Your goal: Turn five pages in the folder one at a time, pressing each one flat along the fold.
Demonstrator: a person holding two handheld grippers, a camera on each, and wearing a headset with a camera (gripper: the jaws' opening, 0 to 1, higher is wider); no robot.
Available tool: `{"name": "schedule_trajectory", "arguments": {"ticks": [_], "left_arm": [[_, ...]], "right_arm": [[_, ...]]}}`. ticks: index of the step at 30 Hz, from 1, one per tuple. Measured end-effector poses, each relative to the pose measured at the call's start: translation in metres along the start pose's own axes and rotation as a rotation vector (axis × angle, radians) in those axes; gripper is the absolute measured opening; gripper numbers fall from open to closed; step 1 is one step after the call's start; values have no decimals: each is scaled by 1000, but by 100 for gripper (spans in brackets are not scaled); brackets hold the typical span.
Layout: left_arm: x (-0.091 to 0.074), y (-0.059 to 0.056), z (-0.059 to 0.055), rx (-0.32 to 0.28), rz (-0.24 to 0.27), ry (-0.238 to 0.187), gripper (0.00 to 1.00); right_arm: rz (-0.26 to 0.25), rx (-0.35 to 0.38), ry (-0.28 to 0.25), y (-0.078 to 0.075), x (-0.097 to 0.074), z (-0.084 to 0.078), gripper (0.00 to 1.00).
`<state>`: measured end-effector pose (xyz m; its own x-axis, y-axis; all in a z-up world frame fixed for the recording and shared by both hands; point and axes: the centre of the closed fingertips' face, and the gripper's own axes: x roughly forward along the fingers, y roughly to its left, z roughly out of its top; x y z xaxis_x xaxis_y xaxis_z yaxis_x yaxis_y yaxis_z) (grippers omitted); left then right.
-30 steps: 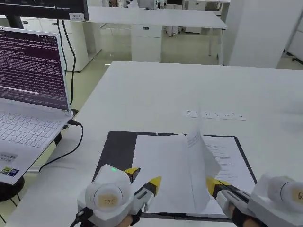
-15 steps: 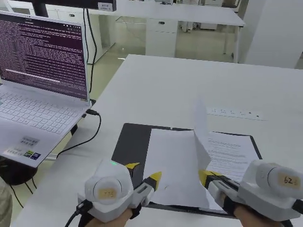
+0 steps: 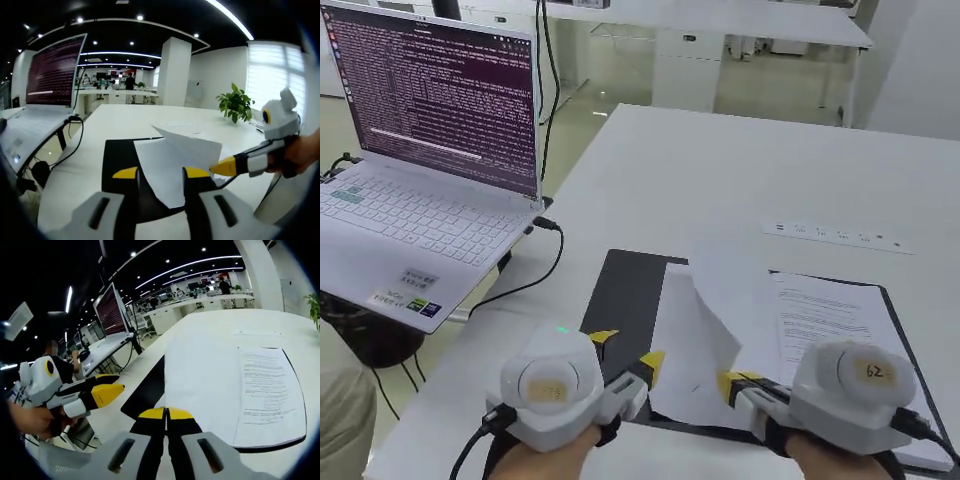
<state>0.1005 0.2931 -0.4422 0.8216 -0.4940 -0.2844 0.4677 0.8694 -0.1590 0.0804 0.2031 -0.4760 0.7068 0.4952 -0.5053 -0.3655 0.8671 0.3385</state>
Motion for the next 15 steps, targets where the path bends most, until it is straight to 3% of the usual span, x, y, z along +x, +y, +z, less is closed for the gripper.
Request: {"name": "schedule_trajectory", "arguments": {"ticks": [7, 13, 15], "left_arm": [[-3, 3, -8, -1, 3, 19, 33], [-4, 9, -12, -9, 11, 29, 32], [-4, 12, -14, -17, 14, 32, 32]], "right_arm": [[-3, -31, 66, 0, 14, -18, 0], [-13, -99, 152, -2, 30, -39, 0], [-4, -107, 152, -1, 36, -41, 0]]}}
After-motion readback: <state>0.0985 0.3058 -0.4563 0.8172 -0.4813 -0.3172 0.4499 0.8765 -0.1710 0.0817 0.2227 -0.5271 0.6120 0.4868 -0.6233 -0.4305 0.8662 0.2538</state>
